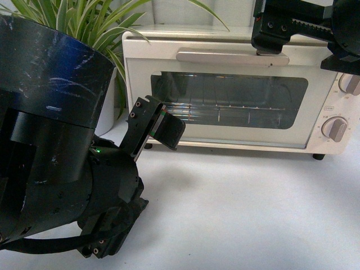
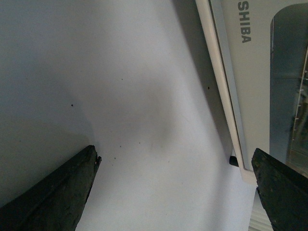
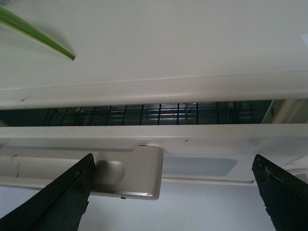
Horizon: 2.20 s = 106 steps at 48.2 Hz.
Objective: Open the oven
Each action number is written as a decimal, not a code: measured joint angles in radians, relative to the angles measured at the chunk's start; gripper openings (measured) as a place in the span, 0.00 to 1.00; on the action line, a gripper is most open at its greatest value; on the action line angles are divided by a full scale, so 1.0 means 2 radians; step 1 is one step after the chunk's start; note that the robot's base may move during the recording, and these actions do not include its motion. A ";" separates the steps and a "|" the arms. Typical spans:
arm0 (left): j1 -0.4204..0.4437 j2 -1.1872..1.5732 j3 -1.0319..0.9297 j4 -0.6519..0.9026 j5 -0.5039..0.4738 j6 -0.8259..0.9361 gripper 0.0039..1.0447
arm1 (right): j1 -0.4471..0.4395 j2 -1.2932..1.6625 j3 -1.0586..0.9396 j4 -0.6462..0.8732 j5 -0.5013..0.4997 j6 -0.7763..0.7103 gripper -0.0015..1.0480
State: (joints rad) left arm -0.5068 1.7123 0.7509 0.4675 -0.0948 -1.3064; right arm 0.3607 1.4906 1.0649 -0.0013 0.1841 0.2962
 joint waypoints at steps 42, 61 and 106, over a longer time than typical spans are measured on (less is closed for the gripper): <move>0.007 -0.005 -0.009 0.002 0.001 0.000 0.94 | 0.013 -0.069 -0.159 0.072 -0.057 -0.009 0.91; 0.021 -0.020 -0.029 0.007 0.010 0.011 0.94 | 0.018 -0.136 -0.217 0.053 -0.060 -0.009 0.91; 0.034 -0.041 -0.054 -0.001 -0.025 0.097 0.94 | -0.109 -0.292 -0.262 0.004 -0.135 0.024 0.91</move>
State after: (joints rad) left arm -0.4393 1.6299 0.6437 0.4652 -0.1448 -1.1114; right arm 0.1432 0.9066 0.5404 0.0063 -0.0853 0.3443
